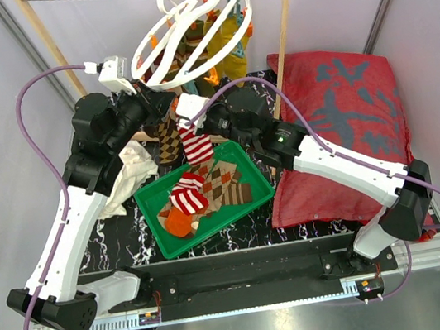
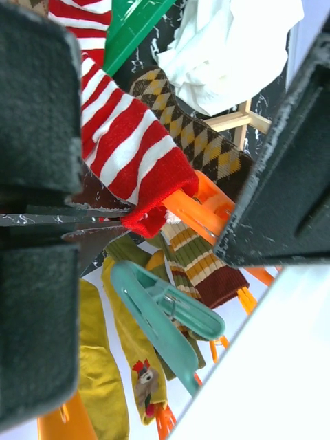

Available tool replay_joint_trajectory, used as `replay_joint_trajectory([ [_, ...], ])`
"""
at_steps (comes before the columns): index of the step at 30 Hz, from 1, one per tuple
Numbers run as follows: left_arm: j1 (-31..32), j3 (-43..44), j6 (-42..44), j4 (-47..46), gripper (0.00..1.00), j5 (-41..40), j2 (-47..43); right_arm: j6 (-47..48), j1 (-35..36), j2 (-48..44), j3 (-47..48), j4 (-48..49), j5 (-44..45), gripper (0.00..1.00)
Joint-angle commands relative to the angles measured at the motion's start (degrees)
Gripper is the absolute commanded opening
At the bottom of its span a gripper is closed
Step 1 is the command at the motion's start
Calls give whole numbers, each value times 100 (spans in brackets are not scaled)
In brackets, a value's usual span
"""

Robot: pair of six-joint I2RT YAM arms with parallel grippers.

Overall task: Clip the socks to the hanger
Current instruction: Clamp the sock onto the hanger.

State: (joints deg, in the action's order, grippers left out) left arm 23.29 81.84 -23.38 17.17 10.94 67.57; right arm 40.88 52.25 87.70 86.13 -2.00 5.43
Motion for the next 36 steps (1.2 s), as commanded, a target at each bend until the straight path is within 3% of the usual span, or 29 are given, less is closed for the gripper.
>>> replay_joint_trajectory([
  [1,0,77,105,23,6,101,54,-107,-39,-254,176,385,-24,0],
  [15,0,139,79,147,6,31,90,-221,-48,-60,545,402,-77,0],
  [19,0,183,26,147,27,31,81,-265,-39,-7,581,402,-86,0],
  [23,0,227,-88,155,61,-30,55,-318,-39,28,607,402,-95,0],
  [25,0,227,-158,129,70,-57,46,-344,-48,45,642,402,-121,0],
  [27,0,209,-193,94,73,-170,37,-370,-48,89,668,402,-104,0],
  [30,0,157,-290,32,69,-478,46,-493,-48,133,712,420,-60,2],
  [31,-8,139,-334,6,68,-583,37,-537,-48,133,721,420,-25,4],
  [34,-35,51,-404,-91,61,-996,19,-844,-92,37,617,420,37,27],
  [36,-87,-37,-448,-205,59,-1278,11,-1133,-171,-103,511,411,-59,48],
])
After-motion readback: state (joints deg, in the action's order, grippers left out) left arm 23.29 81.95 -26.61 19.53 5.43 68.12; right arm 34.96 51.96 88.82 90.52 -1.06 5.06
